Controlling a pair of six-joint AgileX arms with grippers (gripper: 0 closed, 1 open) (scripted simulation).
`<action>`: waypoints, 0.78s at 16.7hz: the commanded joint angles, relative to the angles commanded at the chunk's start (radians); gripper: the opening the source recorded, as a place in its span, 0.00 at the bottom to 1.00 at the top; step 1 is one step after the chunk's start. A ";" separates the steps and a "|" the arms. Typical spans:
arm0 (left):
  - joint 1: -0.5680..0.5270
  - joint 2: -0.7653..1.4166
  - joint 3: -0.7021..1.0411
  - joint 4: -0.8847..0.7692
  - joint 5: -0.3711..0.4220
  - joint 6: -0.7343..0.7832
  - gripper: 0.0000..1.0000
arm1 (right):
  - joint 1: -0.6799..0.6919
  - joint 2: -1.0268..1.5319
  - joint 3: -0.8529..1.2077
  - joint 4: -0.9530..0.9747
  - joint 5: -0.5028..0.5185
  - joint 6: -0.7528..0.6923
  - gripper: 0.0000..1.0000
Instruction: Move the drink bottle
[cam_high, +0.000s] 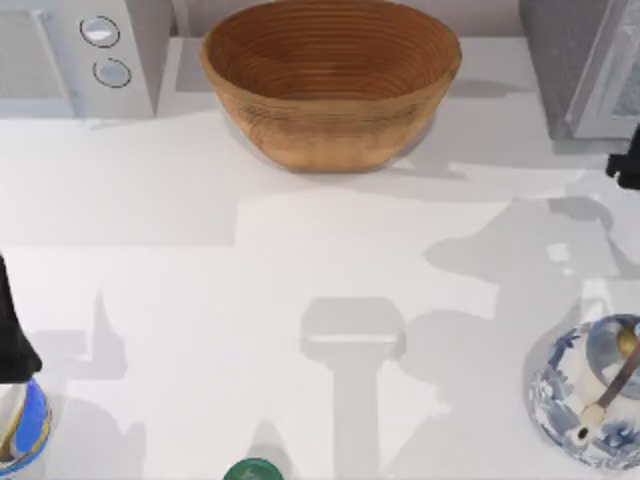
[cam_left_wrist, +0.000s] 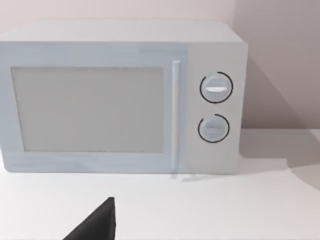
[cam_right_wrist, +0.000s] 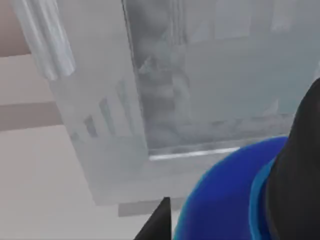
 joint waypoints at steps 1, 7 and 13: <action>0.000 0.000 0.000 0.000 0.000 0.000 1.00 | 0.001 0.021 -0.018 0.002 -0.010 -0.013 0.00; 0.000 0.000 0.000 0.000 0.000 0.000 1.00 | 0.015 0.065 -0.080 -0.001 -0.033 -0.049 0.00; 0.000 0.000 0.000 0.000 0.000 0.000 1.00 | 0.015 0.065 -0.080 -0.001 -0.033 -0.049 0.38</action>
